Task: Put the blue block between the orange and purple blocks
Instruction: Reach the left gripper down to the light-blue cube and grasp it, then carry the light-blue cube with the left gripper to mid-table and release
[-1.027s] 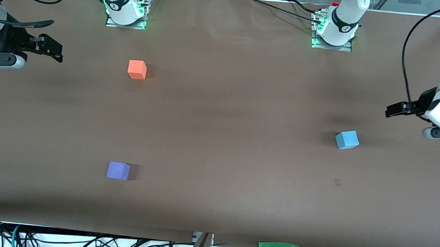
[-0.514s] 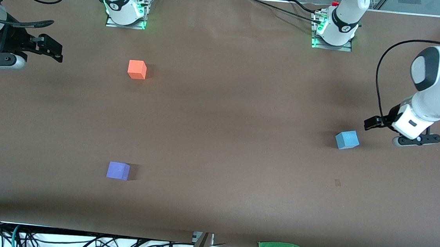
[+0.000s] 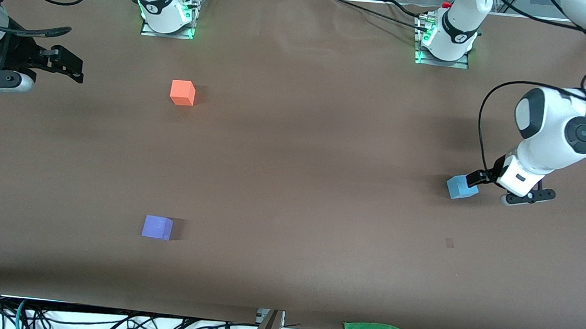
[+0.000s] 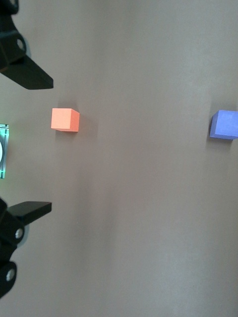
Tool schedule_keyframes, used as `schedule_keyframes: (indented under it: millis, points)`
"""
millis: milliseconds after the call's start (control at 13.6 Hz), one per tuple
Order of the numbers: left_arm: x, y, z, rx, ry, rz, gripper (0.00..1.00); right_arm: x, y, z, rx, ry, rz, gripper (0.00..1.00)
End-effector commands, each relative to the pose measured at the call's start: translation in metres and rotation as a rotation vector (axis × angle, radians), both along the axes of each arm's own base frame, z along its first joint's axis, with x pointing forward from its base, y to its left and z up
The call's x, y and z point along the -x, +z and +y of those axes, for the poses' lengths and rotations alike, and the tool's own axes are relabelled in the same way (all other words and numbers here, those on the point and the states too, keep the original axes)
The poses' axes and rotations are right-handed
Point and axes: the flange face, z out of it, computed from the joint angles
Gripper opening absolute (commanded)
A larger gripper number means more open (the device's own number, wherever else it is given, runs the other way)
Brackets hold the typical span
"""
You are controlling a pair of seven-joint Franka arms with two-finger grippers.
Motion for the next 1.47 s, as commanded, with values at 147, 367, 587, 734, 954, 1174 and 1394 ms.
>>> schedule_keyframes:
  millis: [147, 367, 587, 734, 954, 1174, 1394]
  points:
    - [0.013, -0.046, -0.008, 0.006, 0.007, -0.025, 1.0, -0.001, 0.001, -0.002, -0.014, -0.006, -0.004, 1.0]
    - [0.016, -0.068, -0.015, -0.009, -0.029, -0.003, 1.0, -0.001, 0.001, -0.002, -0.014, -0.006, -0.004, 1.0]
    - [0.016, -0.077, -0.015, -0.015, -0.042, -0.006, 1.0, -0.001, 0.001, -0.002, -0.014, -0.006, -0.004, 1.0]
    - [0.017, -0.087, -0.015, -0.014, -0.045, 0.003, 0.99, -0.001, 0.001, -0.002, -0.013, -0.006, -0.004, 1.0]
    - [0.014, -0.088, -0.016, -0.014, -0.049, 0.0, 0.79, -0.001, 0.001, -0.002, -0.013, -0.006, -0.004, 1.0]
    - [0.011, -0.083, -0.018, -0.015, -0.051, -0.006, 0.55, -0.001, 0.001, -0.002, -0.013, -0.006, -0.004, 1.0]
    - [-0.001, -0.067, -0.034, -0.017, -0.056, -0.005, 0.4, -0.001, 0.001, -0.002, -0.013, -0.006, -0.004, 1.0]
